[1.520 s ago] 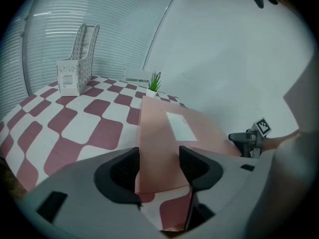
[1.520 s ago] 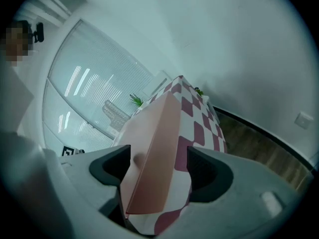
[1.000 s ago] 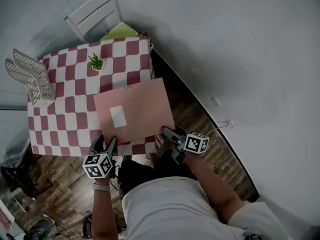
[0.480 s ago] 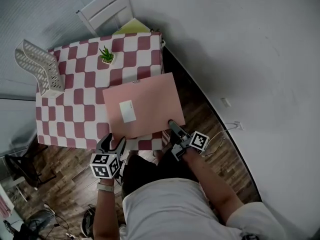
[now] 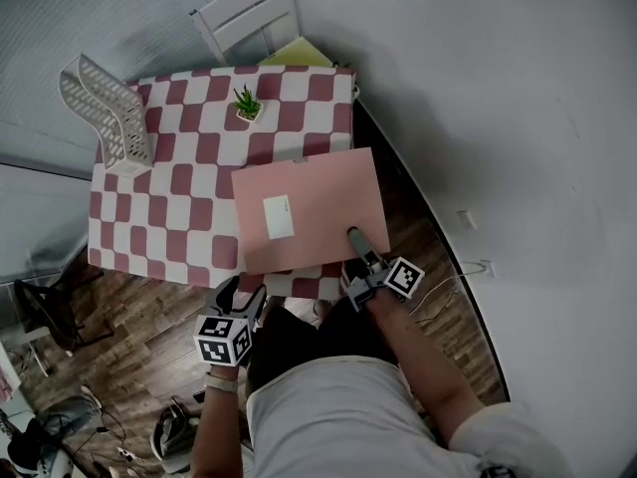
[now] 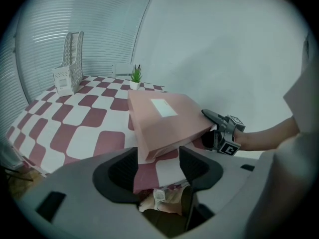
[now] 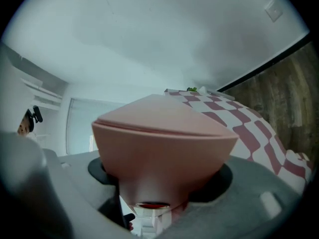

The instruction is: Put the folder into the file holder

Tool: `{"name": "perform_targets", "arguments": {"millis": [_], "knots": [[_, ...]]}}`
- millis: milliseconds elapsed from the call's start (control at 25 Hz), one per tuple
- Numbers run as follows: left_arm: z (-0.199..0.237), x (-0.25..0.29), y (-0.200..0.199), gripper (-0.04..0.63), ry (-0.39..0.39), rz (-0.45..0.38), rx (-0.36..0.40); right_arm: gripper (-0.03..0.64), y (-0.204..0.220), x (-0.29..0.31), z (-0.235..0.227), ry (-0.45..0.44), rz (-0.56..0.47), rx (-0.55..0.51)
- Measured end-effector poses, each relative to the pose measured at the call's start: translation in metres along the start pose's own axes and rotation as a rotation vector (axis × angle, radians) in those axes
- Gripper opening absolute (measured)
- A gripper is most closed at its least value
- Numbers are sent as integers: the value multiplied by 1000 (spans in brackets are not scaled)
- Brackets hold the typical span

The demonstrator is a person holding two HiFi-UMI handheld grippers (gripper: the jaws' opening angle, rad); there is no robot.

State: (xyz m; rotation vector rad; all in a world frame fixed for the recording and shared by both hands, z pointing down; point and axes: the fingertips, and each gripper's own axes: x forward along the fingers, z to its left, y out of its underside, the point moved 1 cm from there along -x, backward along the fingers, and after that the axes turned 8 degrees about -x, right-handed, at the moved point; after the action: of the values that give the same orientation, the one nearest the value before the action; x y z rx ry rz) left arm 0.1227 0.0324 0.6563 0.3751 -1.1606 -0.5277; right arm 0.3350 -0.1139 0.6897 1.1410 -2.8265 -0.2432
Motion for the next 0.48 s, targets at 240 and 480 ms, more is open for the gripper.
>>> {"name": "perform_targets", "arguments": {"millis": [240,480], "knots": [[3,-10,1,241,-16,-25,-17,319,-15,6,14,10,-28,-84],[9,-24,-8,242,-36,-76,-35,294,-33,22,48,12,-65,-162]]}}
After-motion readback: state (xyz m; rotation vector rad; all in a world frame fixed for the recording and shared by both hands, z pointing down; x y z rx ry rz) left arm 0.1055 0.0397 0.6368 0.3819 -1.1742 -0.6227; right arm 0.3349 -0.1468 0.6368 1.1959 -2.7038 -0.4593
